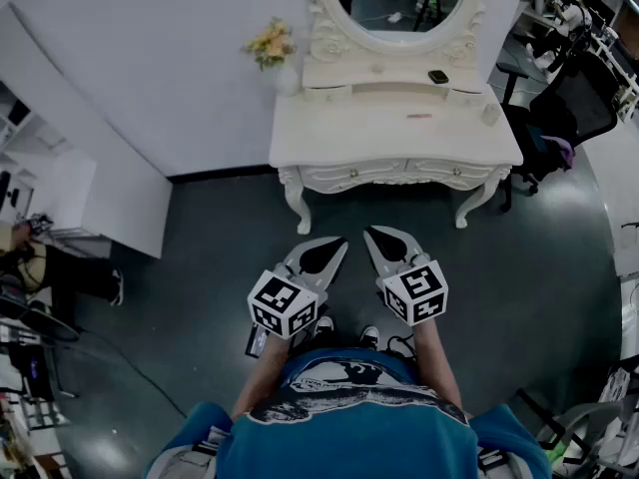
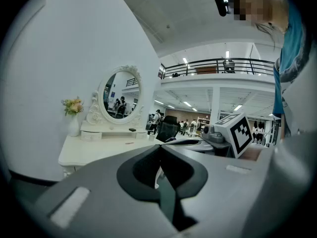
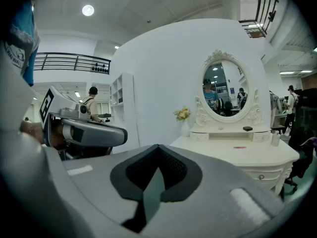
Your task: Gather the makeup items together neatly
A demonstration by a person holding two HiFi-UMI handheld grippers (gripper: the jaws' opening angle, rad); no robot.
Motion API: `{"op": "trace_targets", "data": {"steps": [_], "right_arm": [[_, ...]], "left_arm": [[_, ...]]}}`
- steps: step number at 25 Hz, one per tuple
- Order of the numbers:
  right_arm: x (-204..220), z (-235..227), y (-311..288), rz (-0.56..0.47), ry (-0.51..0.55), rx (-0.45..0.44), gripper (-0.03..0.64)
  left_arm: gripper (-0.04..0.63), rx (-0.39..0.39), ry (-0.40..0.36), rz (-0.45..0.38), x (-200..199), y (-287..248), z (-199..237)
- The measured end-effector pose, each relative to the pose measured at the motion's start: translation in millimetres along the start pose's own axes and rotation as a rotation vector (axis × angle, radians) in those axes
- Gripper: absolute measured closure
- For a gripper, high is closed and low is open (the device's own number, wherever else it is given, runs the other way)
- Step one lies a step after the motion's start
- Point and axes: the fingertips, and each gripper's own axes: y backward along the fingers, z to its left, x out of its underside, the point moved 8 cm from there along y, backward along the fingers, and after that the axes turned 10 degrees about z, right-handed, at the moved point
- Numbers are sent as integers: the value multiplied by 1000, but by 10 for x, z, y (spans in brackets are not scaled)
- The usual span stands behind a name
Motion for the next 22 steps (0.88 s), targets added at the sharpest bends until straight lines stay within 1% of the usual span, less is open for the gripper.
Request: {"op": "trace_targets", "data": {"steps": [4,10,16,22], "right_arm": [[-23,-64,26,-8,-4,-1,615],[-30,-138,74,-70,-39,-28,614],[29,-268,166,-56,-31,-18,614],[138,-461,338,-45,-32,-15,614]], "left_arm": [[583,2,0,3,-19,-45,-35],[583,-9,-1,4,-37,-95,-46],[583,7,-3,13,-43,-245,-132],[583,19,-9,15,-45,-473,-310]]}}
